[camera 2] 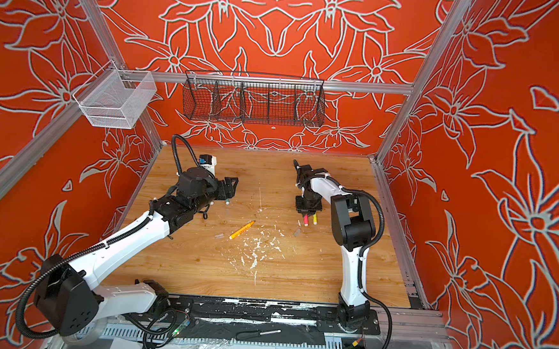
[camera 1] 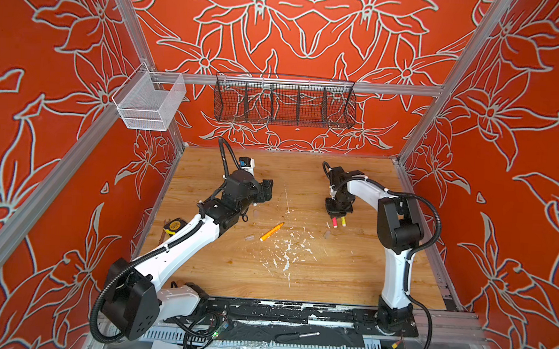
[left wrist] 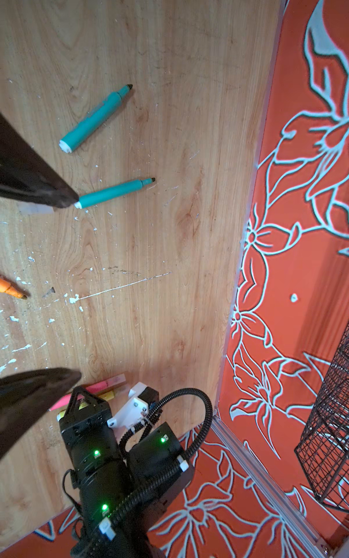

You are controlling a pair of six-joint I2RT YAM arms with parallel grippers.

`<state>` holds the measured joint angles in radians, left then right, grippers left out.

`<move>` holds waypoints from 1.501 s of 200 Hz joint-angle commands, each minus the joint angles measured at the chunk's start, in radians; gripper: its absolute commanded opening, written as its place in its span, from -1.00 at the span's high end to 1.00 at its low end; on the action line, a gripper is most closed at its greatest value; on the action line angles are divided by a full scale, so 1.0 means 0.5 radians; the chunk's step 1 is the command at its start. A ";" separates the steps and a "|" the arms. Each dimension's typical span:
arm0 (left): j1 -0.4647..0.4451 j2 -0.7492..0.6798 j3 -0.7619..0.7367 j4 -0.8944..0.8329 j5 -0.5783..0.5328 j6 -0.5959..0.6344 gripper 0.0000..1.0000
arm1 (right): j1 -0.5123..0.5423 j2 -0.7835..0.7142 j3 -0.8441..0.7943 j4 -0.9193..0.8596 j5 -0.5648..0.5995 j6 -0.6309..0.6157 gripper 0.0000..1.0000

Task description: Insert the pens into the pen caps

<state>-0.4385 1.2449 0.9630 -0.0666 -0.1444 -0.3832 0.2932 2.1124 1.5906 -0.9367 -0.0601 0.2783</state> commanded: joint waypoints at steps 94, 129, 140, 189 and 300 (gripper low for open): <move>0.018 0.016 0.058 -0.040 -0.115 0.077 -0.64 | -0.014 -0.027 0.094 -0.041 0.068 0.042 0.40; 0.026 0.104 0.191 -0.218 -0.176 0.056 -0.63 | -0.013 -0.210 0.151 -0.067 0.070 0.046 0.26; 0.037 0.164 0.249 -0.300 -0.205 0.018 -0.63 | -0.012 -0.290 0.160 -0.067 0.060 0.048 0.25; 0.254 0.678 0.715 -0.992 0.010 -0.283 -0.31 | 0.033 -0.727 -0.100 0.160 0.012 0.154 0.26; 0.292 1.720 1.476 -1.583 0.017 -0.186 0.04 | 0.050 -1.058 -0.503 0.511 -0.253 0.286 0.37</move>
<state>-0.2897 2.0476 1.6363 -0.7692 -0.1104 -0.4850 0.3130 1.6058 1.3613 -0.7002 -0.1440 0.4046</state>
